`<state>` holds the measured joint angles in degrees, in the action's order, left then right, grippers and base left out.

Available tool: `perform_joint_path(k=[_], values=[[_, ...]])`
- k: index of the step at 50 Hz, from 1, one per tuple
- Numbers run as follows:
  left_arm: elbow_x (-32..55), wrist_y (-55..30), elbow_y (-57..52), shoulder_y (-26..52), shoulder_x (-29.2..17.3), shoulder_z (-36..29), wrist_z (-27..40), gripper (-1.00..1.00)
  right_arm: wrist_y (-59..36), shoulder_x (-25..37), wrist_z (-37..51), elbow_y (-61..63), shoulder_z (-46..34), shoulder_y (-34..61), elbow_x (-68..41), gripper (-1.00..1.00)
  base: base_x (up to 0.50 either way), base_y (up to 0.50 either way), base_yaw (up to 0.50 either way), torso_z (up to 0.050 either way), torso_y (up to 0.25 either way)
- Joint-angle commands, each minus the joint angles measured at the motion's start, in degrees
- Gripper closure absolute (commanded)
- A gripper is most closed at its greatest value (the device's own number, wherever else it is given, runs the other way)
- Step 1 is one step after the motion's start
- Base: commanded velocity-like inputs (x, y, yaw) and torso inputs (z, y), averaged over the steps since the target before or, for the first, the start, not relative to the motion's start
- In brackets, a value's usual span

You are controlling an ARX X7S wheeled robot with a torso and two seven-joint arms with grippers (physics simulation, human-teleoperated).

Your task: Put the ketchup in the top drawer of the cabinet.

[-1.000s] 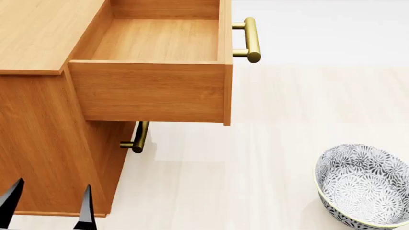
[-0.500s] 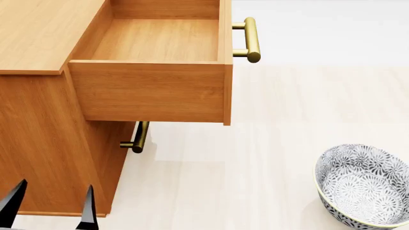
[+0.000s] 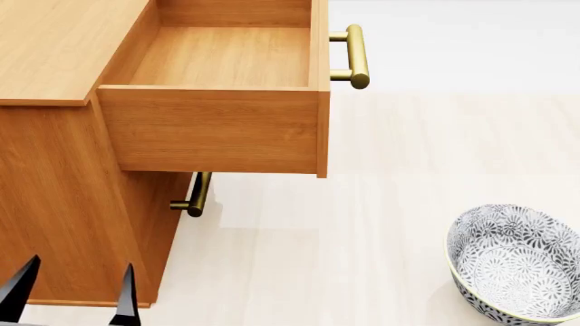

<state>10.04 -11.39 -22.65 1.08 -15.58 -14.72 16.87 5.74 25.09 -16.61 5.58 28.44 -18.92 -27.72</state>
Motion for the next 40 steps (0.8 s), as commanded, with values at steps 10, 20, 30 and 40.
perform_joint_path(k=[10, 20, 30, 40], values=[[0.3, 0.4, 0.6, 0.2, -0.3, -0.6, 0.3, -1.00, -0.6, -0.4, -1.0, 0.4, 0.1, -1.7, -1.9, -1.00, 0.00, 0.00, 0.00, 0.000, 0.000], [0.4, 0.4, 0.0, -0.3, -0.6, -0.6, 0.7, -1.00, -0.9, -0.3, -1.2, 1.2, 0.0, -2.3, -2.0, -1.00, 0.00, 0.00, 0.00, 0.000, 0.000], [0.6, 0.5, 0.2, -0.1, -0.7, -0.9, 0.9, -1.00, -0.3, -0.9, -2.3, -1.9, -1.6, -1.4, -1.3, -1.00, 0.00, 0.00, 0.00, 0.000, 0.000], [0.7, 1.1, 1.2, 0.1, -0.6, -1.0, 1.0, -1.00, 0.1, -1.1, -2.5, -4.1, -3.1, -0.2, 0.2, -1.00, 0.00, 0.00, 0.00, 0.000, 0.000]])
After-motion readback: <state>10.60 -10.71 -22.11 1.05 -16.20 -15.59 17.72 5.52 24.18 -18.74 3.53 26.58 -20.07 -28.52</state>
